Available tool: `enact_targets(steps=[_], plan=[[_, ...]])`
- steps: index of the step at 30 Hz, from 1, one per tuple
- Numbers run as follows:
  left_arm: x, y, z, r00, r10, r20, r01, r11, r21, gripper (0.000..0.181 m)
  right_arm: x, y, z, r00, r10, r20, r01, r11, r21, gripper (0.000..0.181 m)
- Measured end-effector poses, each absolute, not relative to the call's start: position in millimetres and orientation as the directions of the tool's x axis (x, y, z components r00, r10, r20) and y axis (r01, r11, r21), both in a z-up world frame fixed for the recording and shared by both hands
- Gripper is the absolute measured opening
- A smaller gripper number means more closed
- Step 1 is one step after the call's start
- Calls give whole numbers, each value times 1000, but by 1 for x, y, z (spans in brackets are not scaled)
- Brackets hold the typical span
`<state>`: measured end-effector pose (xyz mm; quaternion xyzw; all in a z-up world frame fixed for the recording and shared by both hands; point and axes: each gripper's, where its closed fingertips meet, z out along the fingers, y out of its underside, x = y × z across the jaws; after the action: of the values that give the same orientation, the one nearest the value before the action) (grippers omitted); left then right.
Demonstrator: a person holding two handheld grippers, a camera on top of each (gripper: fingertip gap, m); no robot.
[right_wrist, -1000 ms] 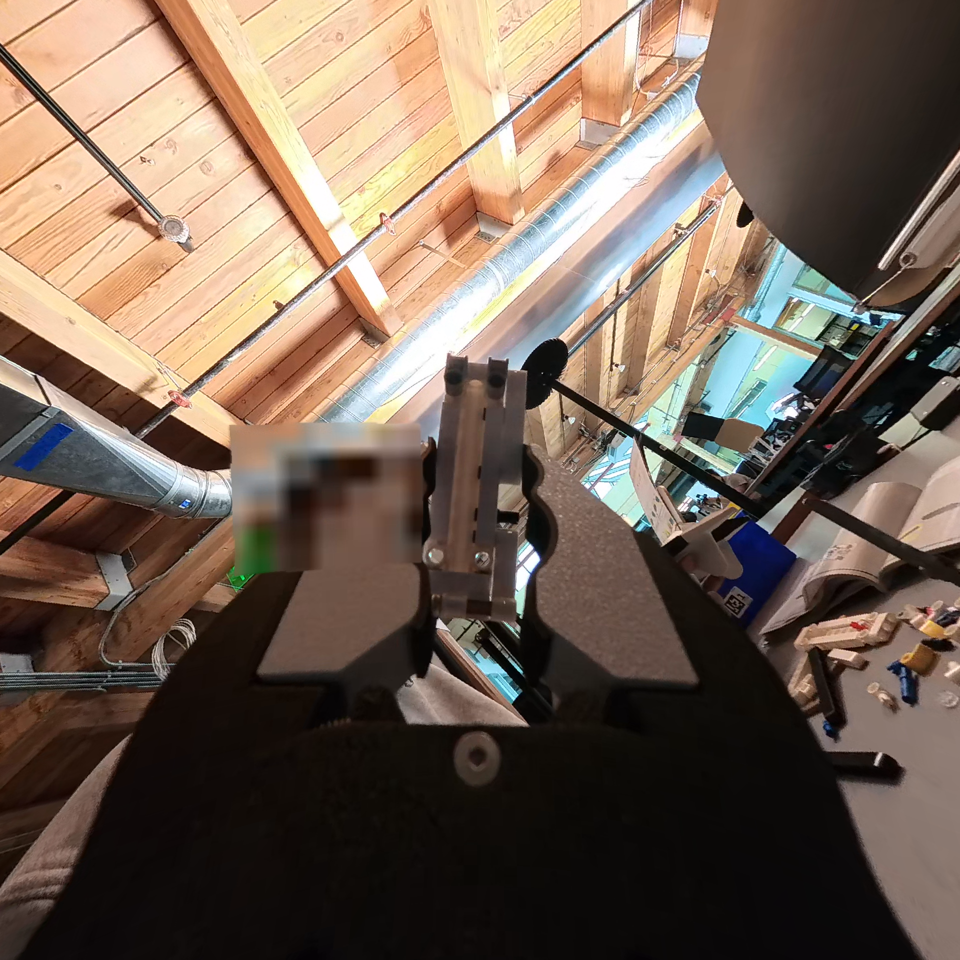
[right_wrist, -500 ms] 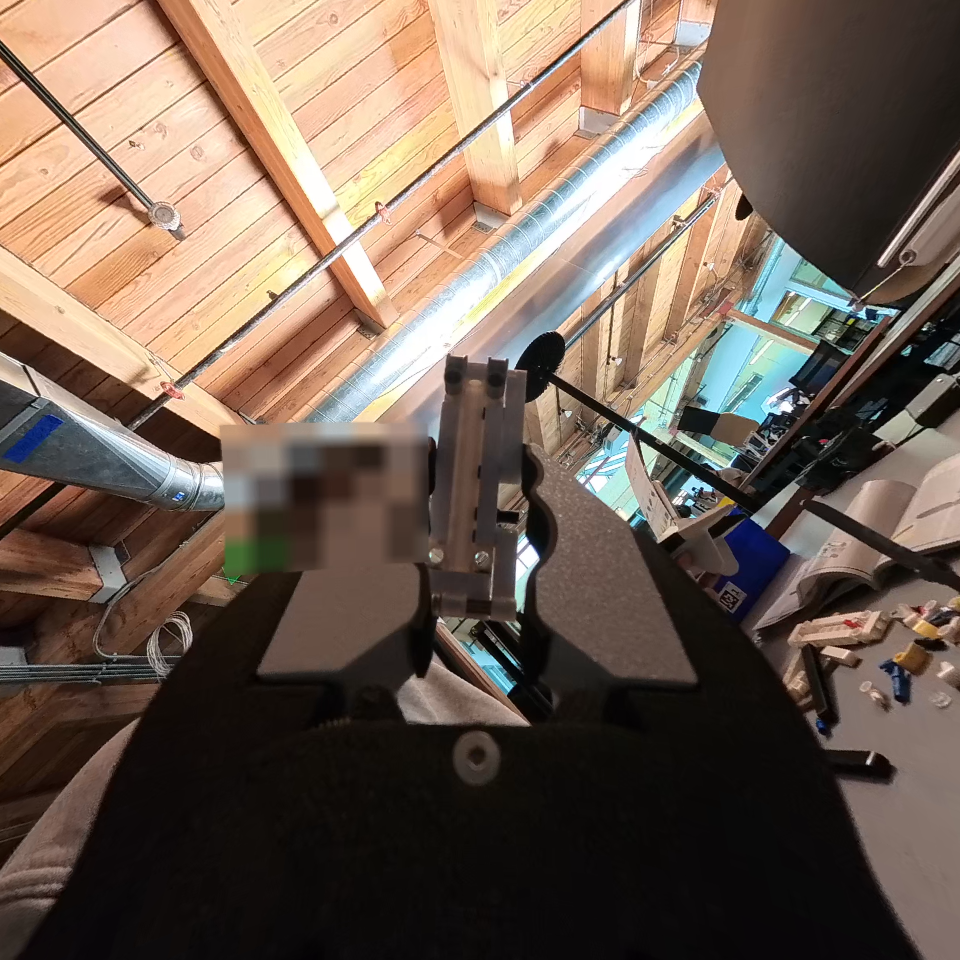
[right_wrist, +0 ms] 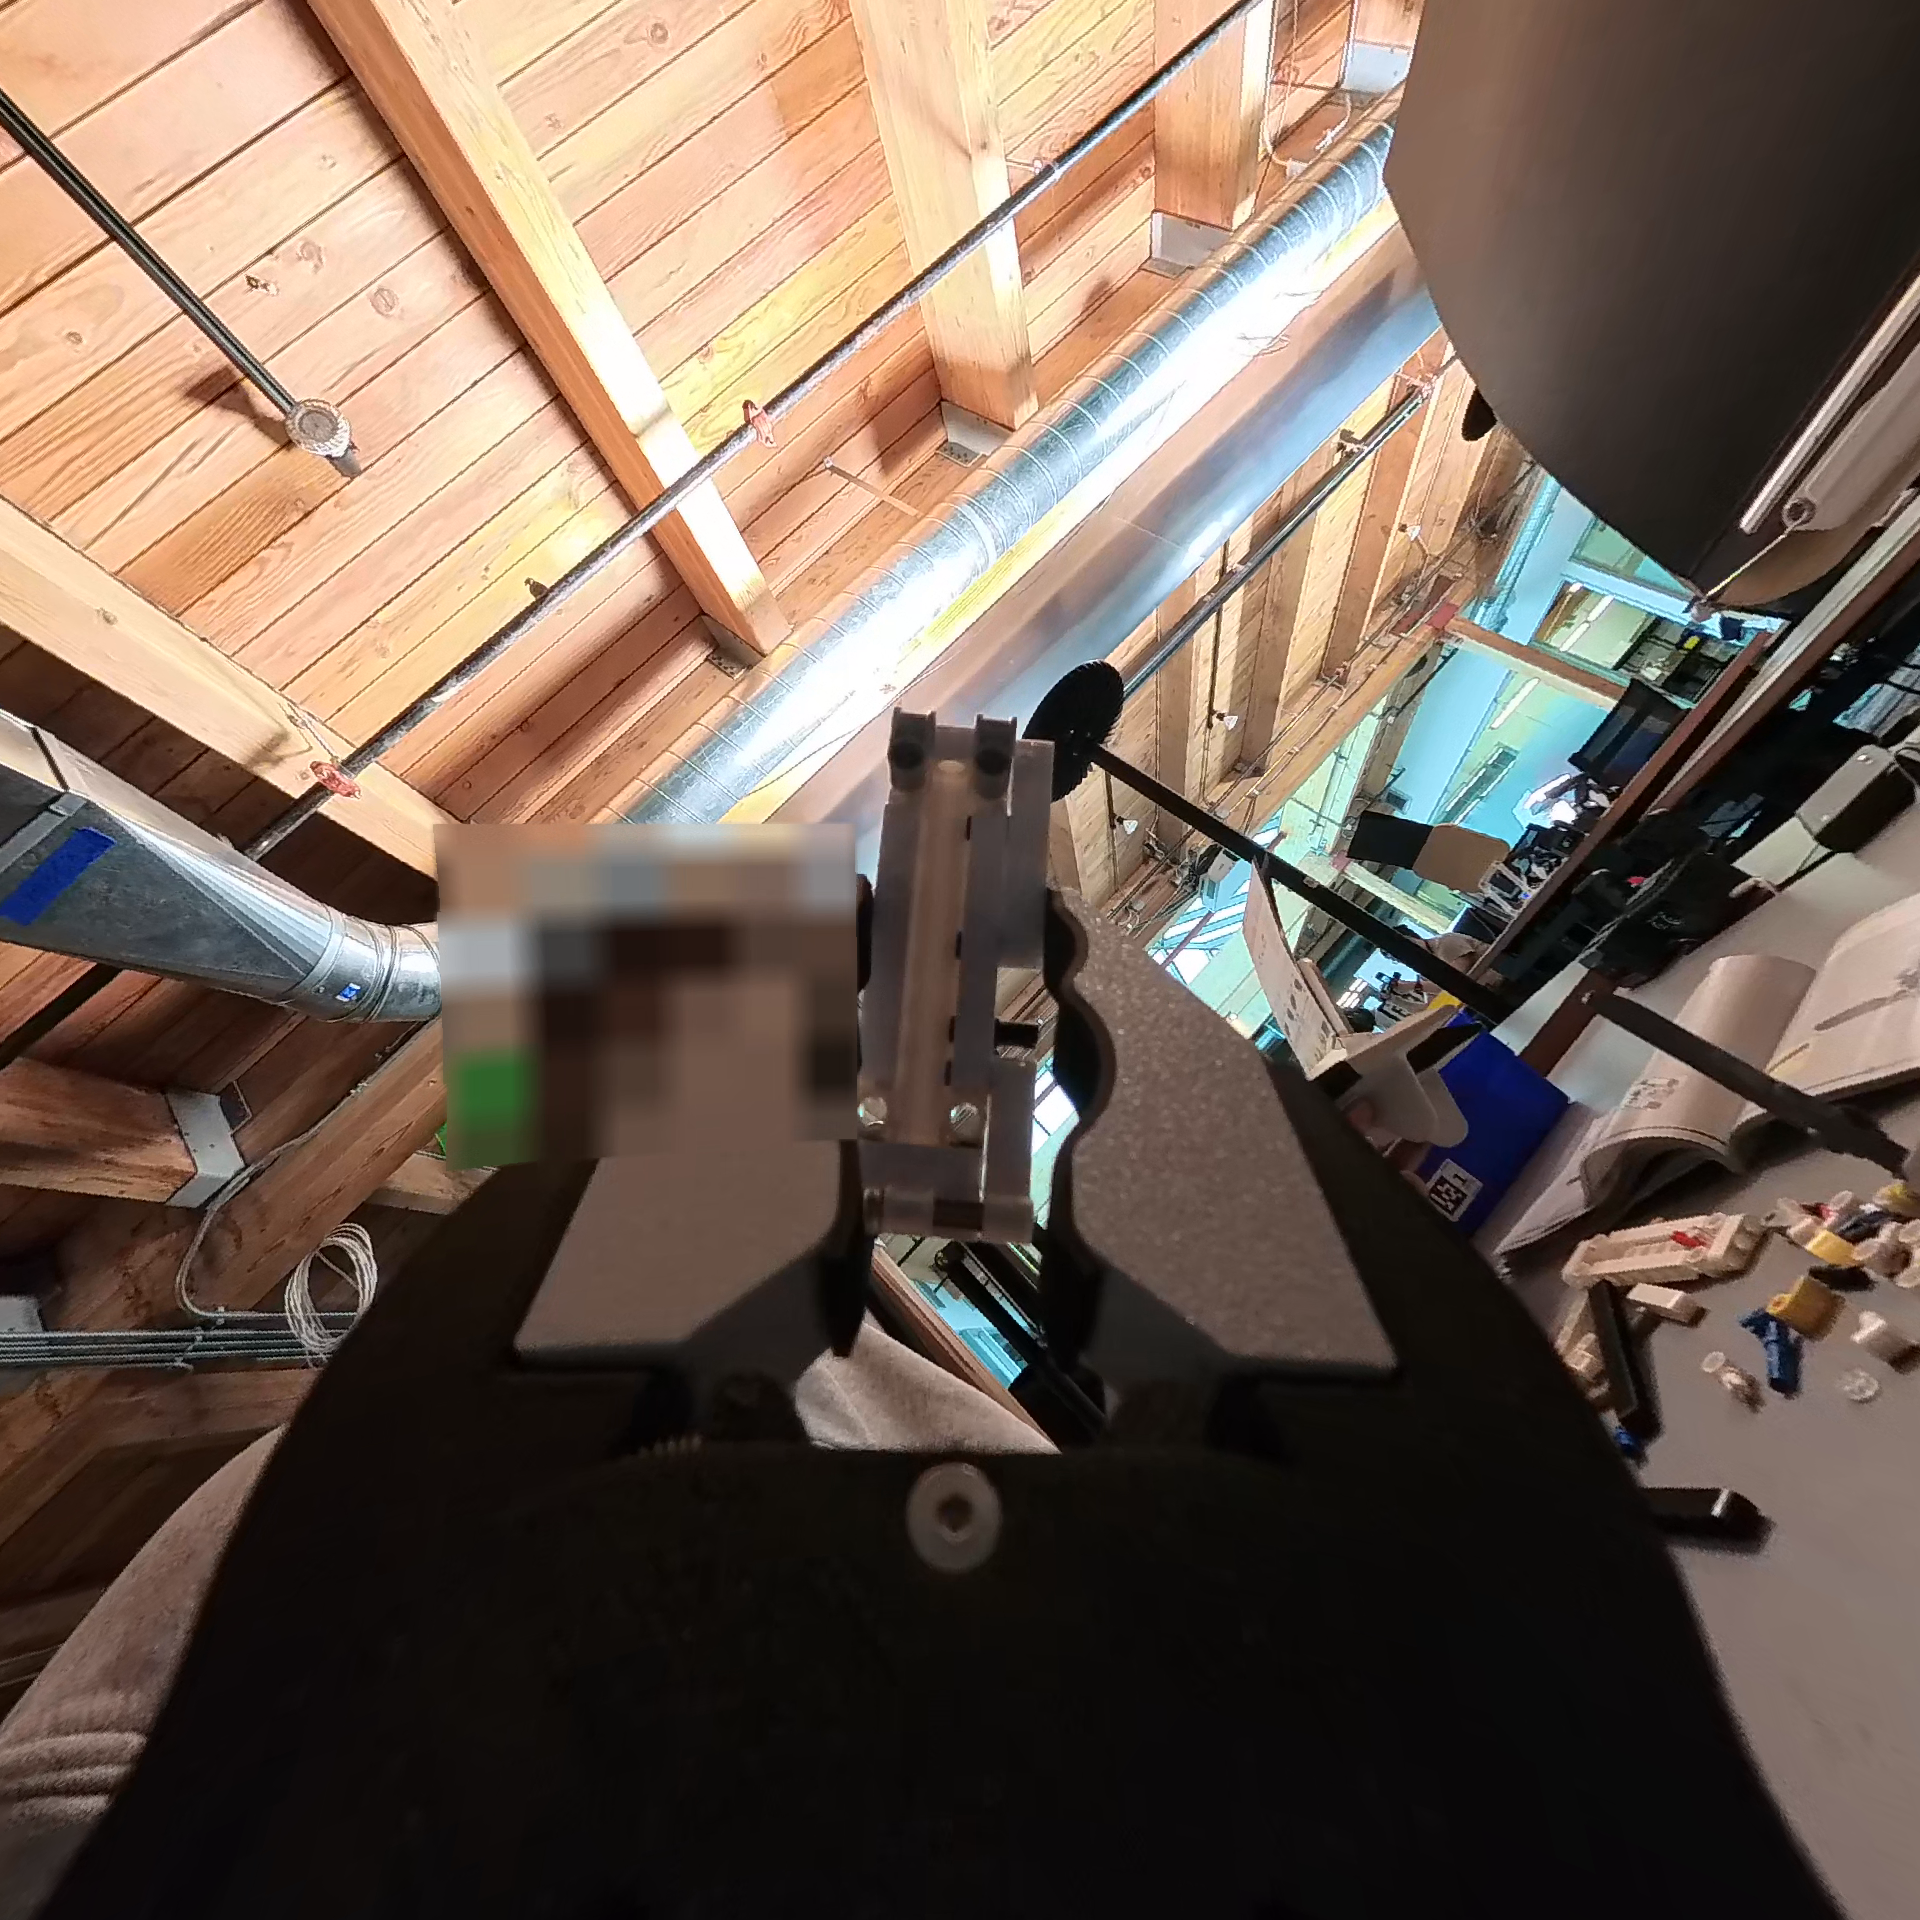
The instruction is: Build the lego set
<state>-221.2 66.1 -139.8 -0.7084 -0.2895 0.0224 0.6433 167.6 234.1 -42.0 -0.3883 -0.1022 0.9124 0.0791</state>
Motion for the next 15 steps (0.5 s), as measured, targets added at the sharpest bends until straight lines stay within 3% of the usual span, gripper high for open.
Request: enact_targets(steps=[15], plan=[[-221, 67, -140, 832, 438, 341, 382, -7, -924, 57, 168, 235, -46, -678, 236, -697, -68, -963, -260, 30]])
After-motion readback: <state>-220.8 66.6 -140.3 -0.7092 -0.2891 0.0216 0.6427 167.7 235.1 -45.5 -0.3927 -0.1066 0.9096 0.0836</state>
